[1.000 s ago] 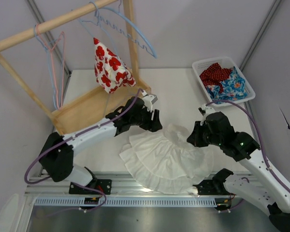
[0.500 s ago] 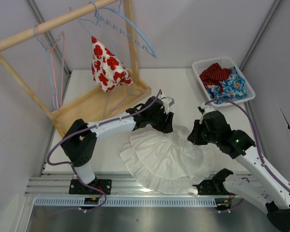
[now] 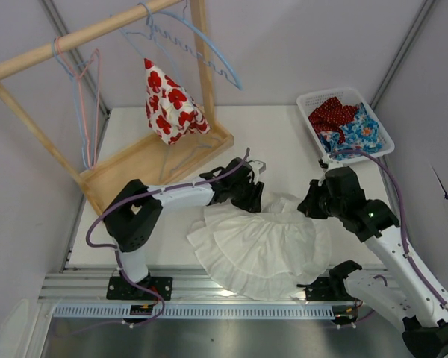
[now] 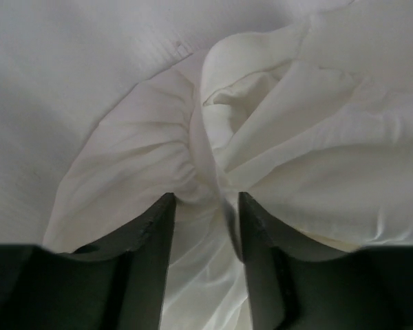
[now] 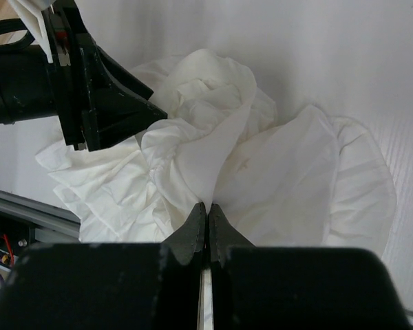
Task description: Place the skirt on the hanger
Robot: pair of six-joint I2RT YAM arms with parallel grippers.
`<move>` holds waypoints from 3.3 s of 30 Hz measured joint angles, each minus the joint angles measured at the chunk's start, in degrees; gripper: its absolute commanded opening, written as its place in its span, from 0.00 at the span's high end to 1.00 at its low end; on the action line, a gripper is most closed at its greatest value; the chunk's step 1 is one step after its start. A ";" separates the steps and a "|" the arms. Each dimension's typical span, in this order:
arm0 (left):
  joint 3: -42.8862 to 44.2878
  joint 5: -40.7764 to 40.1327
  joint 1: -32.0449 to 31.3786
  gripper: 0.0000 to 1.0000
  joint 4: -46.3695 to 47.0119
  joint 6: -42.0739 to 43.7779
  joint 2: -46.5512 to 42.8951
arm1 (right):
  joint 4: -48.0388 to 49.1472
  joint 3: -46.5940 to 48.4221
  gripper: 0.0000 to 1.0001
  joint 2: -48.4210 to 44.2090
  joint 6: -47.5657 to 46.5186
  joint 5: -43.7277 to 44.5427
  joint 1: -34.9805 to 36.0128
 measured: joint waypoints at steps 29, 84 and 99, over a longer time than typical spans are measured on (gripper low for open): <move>11.58 -24.85 -0.85 1.00 -14.93 6.27 -37.51 | 10.69 20.81 1.00 13.11 6.25 8.31 -3.65; -20.72 -30.82 37.66 0.33 18.75 -2.51 -16.09 | 21.55 -12.15 1.00 8.00 4.55 7.39 0.42; -3.93 -26.21 42.51 0.33 11.72 -8.96 0.52 | 21.97 -12.00 1.00 11.82 4.55 7.52 -0.33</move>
